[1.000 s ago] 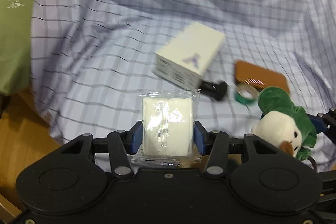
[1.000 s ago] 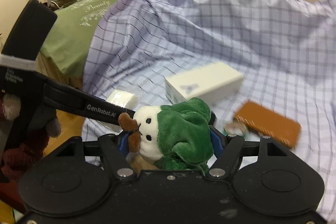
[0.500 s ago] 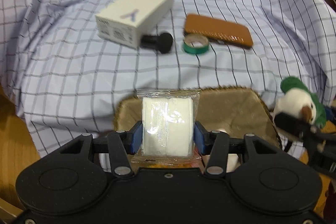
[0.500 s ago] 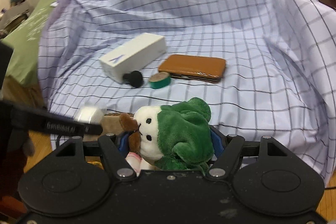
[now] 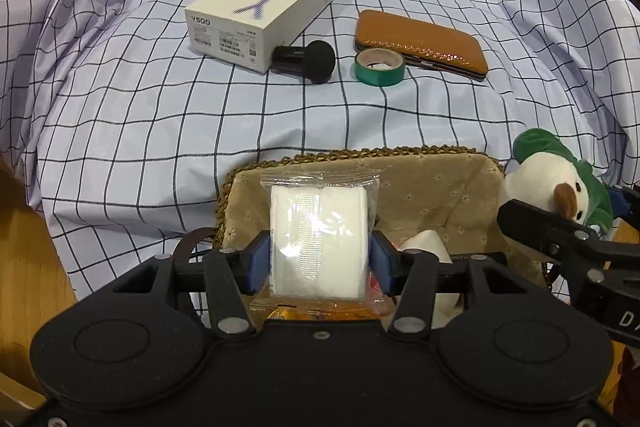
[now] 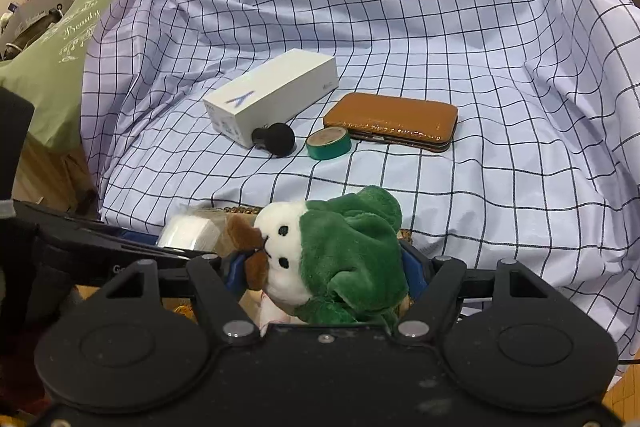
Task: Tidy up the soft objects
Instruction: 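Carry the packet with the left tool while the right tool carries the plush to the basket, then release the packet with the left tool while the right tool lowers the plush into the basket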
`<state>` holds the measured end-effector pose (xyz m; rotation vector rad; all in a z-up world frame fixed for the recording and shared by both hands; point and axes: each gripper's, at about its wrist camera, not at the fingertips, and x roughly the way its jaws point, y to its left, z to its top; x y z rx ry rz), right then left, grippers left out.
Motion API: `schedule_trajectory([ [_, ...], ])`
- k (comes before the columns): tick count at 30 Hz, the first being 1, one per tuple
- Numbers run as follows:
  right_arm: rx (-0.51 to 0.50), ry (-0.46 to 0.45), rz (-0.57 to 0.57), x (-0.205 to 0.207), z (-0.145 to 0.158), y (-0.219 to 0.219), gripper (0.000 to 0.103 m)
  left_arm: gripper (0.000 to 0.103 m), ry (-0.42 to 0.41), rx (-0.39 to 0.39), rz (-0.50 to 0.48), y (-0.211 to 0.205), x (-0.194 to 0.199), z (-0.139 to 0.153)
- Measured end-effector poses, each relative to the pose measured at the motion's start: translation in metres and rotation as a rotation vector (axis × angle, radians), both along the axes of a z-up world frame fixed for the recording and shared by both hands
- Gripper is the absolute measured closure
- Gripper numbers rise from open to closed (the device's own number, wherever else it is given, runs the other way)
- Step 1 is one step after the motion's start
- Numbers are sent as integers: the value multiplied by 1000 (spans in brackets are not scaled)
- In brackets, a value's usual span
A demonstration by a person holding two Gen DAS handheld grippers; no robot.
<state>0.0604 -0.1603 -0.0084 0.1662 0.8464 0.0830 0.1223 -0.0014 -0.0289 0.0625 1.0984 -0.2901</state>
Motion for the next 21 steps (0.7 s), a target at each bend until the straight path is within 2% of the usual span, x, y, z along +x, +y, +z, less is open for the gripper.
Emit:
schedule_trajectory([
  [10, -19, 16, 1, 5, -1, 2, 31, 48, 6, -16, 12, 5, 1, -2],
  [21, -20, 35, -1, 8, -5, 3, 31, 45, 17, 26, 60, 8, 4, -6],
])
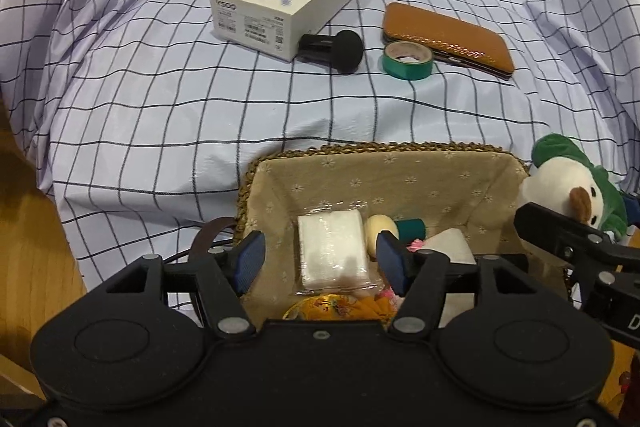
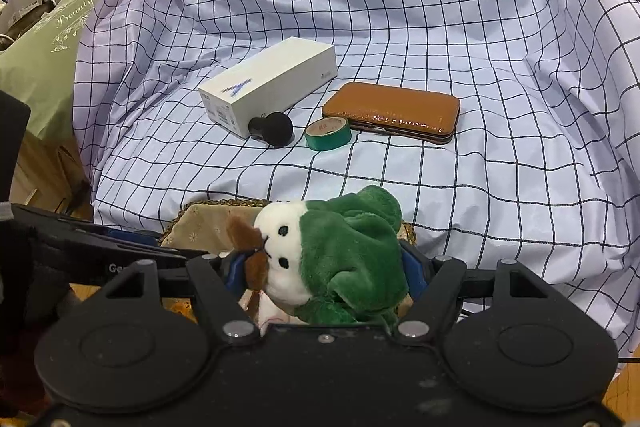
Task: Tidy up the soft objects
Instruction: 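Release the packet with the left tool while the right tool lowers the plush into the basket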
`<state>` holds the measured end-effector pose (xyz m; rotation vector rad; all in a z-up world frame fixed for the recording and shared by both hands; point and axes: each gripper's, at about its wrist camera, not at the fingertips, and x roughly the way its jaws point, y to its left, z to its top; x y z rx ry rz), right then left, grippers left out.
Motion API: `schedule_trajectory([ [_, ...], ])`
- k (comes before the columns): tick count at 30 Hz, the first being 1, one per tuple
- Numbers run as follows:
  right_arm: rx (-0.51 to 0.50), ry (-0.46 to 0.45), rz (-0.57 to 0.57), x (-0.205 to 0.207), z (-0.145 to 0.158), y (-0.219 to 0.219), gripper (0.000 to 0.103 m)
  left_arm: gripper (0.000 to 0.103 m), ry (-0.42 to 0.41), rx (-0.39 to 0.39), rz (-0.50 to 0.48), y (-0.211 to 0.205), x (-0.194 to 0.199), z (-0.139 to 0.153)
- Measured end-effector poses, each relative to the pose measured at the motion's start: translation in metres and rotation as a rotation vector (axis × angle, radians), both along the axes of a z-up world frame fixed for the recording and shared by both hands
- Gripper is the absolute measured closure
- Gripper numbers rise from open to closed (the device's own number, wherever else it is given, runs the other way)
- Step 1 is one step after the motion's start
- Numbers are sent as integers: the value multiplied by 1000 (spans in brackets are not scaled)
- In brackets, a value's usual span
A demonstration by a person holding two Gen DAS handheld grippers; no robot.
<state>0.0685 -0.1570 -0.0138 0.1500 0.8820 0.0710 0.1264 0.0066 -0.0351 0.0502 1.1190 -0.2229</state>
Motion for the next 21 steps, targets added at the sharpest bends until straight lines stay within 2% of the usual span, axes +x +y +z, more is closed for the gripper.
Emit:
schedule_trajectory([
  [5, -2, -2, -2, -1, 0, 1, 32, 45, -9, 7, 22, 3, -3, 2],
  [8, 2, -11, -5, -5, 3, 1, 32, 40, -21, 17, 30, 4, -7, 4],
  [21, 2, -34, -18, -23, 10, 6, 31, 40, -60, 11, 50, 9, -27, 12],
])
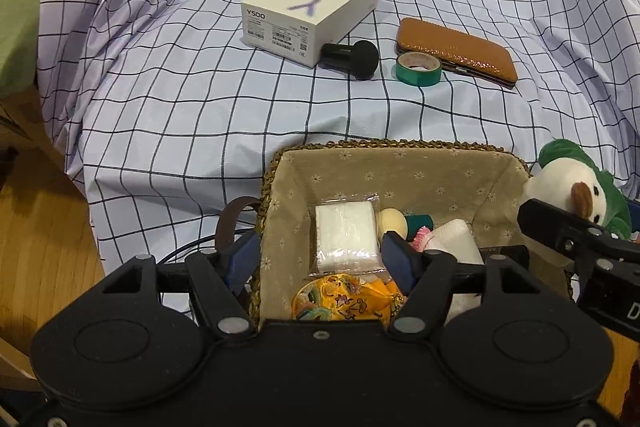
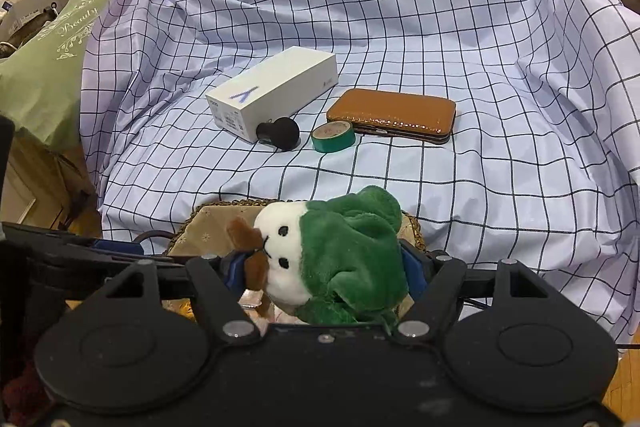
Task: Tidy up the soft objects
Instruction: 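Release the packet with the left tool while the right tool lowers the plush into the basket, then open the right tool on the plush and lift both tools from the basket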
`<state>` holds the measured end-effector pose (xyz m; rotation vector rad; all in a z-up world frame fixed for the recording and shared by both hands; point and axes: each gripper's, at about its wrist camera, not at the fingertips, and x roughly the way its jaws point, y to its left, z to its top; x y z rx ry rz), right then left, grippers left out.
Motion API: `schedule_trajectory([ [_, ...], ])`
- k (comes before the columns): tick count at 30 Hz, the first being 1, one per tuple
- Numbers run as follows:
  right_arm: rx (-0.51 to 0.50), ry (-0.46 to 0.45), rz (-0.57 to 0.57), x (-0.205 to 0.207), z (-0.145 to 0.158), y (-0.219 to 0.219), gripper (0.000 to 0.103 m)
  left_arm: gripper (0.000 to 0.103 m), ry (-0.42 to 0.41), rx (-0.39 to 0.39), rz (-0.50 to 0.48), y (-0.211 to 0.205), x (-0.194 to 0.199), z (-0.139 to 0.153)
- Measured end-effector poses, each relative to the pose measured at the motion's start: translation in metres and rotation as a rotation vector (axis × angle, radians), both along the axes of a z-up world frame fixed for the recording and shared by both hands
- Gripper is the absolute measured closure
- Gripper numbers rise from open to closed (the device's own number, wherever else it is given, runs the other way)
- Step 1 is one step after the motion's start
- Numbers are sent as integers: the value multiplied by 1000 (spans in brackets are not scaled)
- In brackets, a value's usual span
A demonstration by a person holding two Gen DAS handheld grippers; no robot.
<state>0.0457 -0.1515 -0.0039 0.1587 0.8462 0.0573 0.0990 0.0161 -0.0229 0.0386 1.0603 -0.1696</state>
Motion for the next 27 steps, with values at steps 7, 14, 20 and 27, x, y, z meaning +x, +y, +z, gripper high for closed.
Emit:
schedule_trajectory([
  [7, 5, -14, -26, -3, 2, -5, 26, 40, -5, 3, 3, 1, -4, 1],
  [14, 14, -20, -40, -3, 3, -8, 25, 40, 1, 4, -4, -2, -4, 0],
  [20, 16, -6, -47, -2, 0, -10, 25, 40, 9, 7, -6, -2, -3, -2],
  [27, 17, 3, -49, -2, -2, -10, 25, 40, 15, 4, -8, -4, -3, -3],
])
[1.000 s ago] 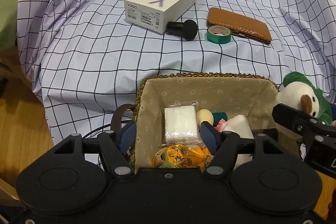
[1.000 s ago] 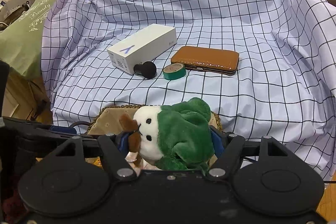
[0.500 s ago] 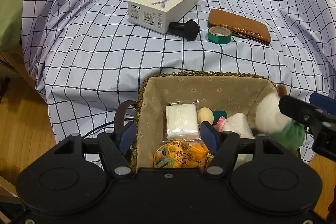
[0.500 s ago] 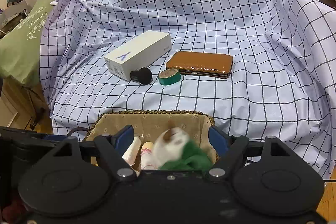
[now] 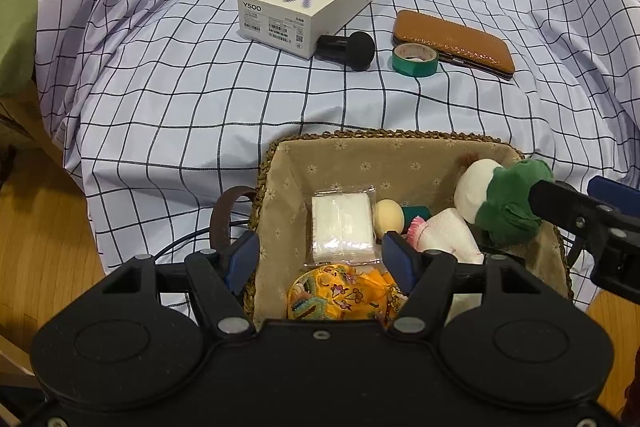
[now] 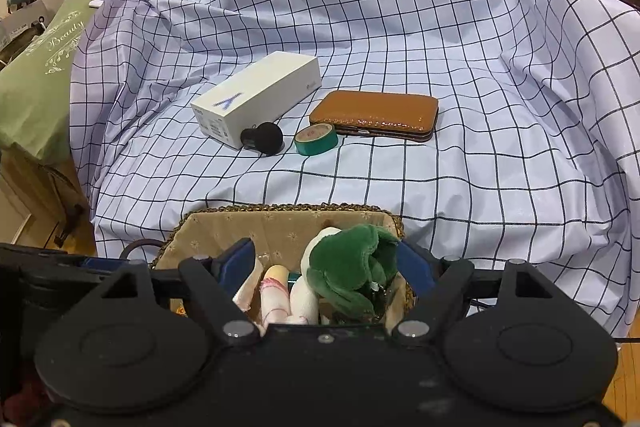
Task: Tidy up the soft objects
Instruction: 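Open the right tool on the plush and lift both tools from the basket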
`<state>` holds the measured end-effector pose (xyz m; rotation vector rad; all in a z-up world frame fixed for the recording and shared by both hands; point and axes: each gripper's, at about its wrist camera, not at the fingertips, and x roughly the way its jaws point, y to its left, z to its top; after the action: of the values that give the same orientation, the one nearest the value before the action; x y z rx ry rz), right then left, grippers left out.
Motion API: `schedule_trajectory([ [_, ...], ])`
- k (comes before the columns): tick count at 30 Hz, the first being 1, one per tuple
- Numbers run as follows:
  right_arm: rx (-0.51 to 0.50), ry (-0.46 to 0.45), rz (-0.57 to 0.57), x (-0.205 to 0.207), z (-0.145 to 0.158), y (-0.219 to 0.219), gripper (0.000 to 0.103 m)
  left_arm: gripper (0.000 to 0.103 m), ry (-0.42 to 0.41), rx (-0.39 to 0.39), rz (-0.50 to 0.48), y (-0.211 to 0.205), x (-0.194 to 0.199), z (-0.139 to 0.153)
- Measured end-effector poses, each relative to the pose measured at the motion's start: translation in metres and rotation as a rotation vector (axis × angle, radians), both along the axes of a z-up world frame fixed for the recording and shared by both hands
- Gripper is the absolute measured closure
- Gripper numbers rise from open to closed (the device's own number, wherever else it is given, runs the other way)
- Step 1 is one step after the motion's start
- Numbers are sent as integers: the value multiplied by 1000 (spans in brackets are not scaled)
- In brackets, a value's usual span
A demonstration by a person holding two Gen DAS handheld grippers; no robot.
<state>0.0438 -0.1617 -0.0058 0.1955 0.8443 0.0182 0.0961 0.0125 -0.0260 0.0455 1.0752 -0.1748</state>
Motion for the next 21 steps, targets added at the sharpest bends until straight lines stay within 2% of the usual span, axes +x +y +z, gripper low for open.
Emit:
schedule_trajectory([
  [21, -2, 22, -1, 12, -5, 2, 25, 39, -8, -3, -7, 0, 9, -2],
])
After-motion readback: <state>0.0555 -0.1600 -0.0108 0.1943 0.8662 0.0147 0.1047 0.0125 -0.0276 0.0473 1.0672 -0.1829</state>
